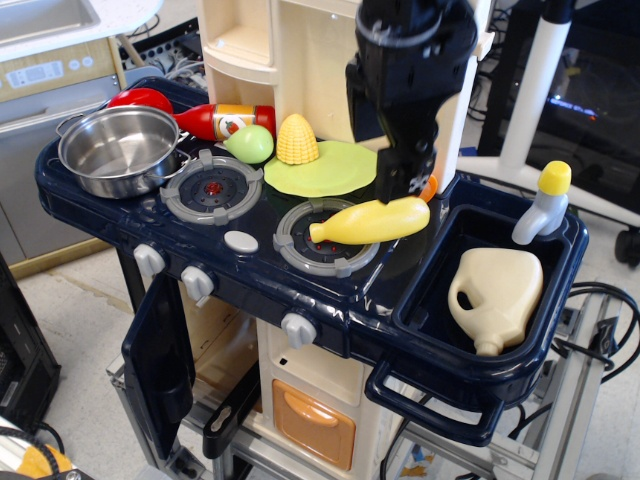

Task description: Put banana in pot or pan

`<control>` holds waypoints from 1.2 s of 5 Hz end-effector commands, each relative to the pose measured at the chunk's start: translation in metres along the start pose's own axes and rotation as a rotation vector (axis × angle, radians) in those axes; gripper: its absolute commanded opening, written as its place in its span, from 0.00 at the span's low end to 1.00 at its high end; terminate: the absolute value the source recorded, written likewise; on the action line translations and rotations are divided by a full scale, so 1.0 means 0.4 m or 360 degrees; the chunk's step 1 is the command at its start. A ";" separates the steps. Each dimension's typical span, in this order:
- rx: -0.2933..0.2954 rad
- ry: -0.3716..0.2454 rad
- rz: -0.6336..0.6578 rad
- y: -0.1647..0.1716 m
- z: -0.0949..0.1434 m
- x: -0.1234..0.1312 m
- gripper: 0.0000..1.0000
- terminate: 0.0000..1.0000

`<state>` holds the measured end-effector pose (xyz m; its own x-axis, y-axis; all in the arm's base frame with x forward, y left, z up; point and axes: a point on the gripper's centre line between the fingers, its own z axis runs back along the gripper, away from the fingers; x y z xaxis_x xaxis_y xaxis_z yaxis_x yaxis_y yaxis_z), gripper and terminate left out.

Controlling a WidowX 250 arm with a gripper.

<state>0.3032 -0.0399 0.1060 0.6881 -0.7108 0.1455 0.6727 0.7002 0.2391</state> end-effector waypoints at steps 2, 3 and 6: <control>0.0024 -0.0166 -0.0008 0.010 -0.133 -0.010 1.00 0.00; -0.0004 -0.0198 0.0026 0.008 -0.171 -0.010 1.00 0.00; -0.0142 -0.0153 0.0203 -0.012 -0.157 -0.002 0.00 0.00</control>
<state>0.3090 -0.0394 0.0287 0.7689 -0.6130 0.1818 0.6106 0.7883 0.0752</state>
